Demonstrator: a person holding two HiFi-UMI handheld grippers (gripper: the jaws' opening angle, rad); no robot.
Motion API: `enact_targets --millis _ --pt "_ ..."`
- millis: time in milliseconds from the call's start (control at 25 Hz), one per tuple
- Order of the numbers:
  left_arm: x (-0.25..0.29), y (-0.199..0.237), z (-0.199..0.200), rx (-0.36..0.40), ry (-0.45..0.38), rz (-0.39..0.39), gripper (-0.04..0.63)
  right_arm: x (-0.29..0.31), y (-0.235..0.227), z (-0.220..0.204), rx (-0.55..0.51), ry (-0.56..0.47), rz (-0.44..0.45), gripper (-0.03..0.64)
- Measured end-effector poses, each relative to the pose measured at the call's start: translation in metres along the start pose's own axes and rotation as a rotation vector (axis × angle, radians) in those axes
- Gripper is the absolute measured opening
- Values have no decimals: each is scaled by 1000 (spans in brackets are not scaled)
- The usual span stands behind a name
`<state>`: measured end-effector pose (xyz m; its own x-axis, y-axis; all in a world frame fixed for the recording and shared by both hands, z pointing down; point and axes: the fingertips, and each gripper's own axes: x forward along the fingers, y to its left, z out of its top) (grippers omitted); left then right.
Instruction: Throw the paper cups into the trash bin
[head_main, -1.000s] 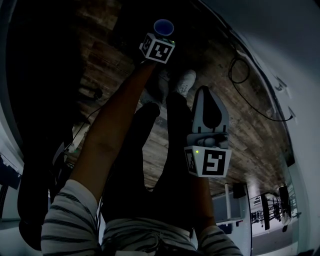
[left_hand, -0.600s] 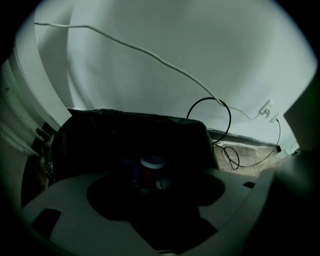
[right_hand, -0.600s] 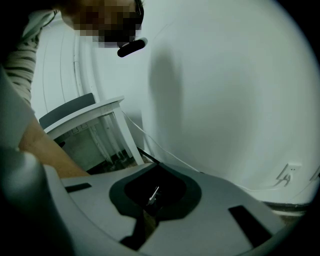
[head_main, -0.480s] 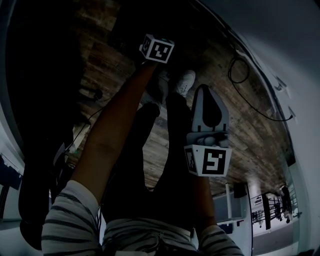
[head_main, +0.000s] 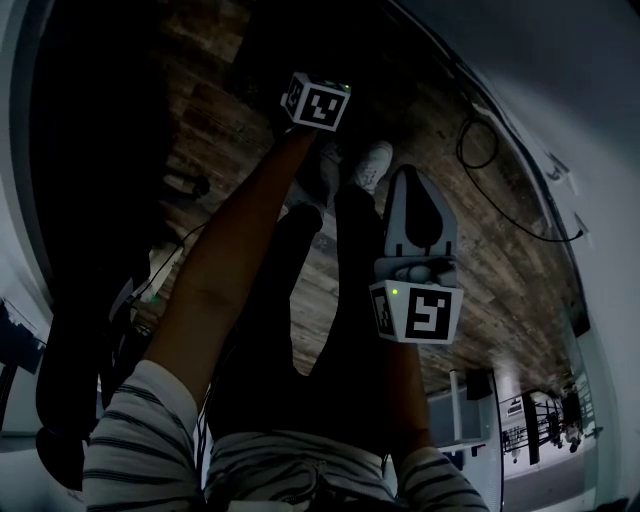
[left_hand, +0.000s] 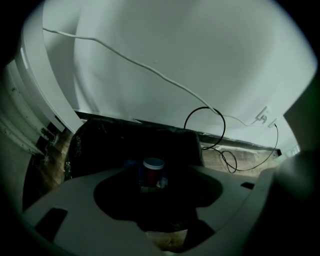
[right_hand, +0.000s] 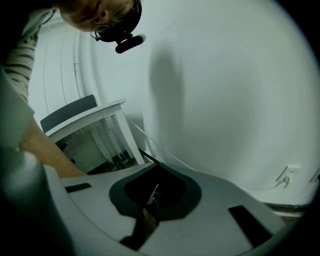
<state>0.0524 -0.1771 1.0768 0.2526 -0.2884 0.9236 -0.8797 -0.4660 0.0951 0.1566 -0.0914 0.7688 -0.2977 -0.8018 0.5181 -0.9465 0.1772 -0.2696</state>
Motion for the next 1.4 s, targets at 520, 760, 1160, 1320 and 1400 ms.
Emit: enact_targets --millis 520,760,1160,1320,1400 --pt "-94 -7 15 -22 -46 16 207 -27 24 42 -32 12 22 9" --pt "-147 -10 40 -76 -107 12 171 -35 35 72 -38 -21 29 9" --pt "-238 -11 59 -169 -175 16 135 -59 63 116 -63 -35 41 9" --pt "-270 -8 65 -203 -202 20 125 -66 69 129 -74 -36 34 9" --pt "-286 -6 68 -208 -221 24 123 -70 76 134 -79 -35 41 9"
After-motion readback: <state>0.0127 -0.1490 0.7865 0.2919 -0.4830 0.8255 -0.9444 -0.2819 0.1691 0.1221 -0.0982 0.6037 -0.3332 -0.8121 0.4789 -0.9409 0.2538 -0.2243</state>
